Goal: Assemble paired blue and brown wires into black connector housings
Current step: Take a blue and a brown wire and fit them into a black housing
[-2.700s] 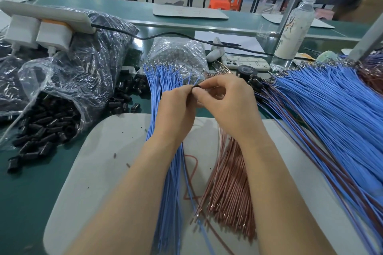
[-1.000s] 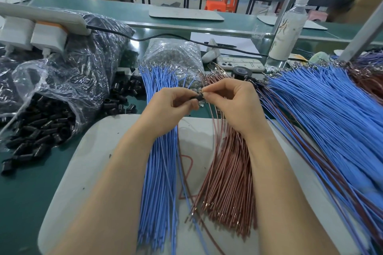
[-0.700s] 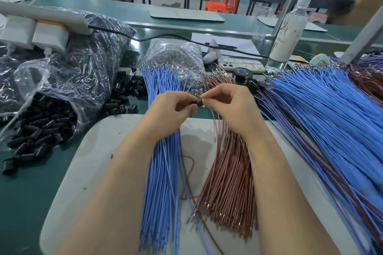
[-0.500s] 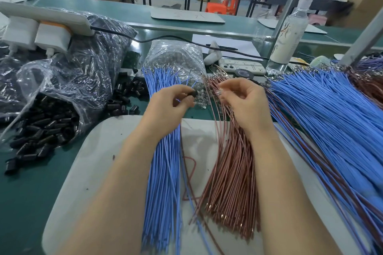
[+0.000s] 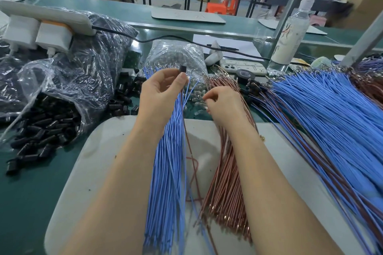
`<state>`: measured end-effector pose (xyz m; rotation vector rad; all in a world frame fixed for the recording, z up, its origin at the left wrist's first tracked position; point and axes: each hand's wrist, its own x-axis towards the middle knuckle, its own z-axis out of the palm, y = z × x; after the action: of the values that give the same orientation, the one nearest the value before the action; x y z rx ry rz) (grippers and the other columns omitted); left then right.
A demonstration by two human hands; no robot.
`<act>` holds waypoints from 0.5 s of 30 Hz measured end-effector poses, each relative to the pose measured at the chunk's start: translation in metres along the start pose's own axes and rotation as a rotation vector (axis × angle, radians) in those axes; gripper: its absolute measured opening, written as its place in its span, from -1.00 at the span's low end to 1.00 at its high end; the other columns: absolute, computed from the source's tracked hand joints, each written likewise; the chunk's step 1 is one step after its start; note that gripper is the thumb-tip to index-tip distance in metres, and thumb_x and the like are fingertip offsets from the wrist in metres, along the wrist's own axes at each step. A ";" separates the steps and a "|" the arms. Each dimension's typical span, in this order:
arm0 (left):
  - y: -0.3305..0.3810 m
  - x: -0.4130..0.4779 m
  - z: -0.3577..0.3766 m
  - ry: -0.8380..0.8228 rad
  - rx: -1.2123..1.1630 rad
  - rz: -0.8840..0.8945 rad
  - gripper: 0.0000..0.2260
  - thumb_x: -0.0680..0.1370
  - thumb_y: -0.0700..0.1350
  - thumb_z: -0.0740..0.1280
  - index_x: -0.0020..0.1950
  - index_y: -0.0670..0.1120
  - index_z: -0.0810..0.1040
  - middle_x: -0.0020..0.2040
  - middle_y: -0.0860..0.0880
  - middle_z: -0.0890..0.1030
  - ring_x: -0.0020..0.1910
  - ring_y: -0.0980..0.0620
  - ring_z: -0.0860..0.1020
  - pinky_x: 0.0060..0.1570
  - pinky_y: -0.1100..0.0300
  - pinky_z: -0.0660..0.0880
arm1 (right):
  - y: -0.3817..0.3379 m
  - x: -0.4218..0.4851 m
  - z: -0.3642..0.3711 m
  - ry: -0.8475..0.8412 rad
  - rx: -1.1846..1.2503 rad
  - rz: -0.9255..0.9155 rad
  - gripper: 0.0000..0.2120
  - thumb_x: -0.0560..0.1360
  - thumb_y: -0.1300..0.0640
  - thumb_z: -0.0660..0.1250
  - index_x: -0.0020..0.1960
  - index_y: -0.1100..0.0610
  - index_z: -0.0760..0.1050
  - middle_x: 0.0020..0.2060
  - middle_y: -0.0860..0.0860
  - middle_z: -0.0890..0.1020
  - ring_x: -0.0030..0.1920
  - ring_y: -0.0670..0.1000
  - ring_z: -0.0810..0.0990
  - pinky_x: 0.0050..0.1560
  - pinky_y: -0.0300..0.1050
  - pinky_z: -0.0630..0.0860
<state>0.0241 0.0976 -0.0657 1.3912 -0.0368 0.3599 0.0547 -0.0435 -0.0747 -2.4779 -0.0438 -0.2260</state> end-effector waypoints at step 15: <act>-0.006 -0.002 0.005 0.018 0.120 -0.016 -0.92 0.54 -0.16 0.36 -0.09 0.03 0.55 -0.15 0.01 0.65 -0.20 0.25 0.57 -0.19 0.51 0.43 | 0.006 0.008 0.011 -0.102 -0.200 -0.041 -0.76 0.53 0.17 0.30 0.18 0.03 0.56 0.18 0.04 0.53 0.13 0.06 0.51 0.09 -0.11 0.43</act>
<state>0.0245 0.0910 -0.0710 1.5063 0.0115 0.3663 0.0644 -0.0415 -0.0855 -2.6878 -0.1205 -0.1268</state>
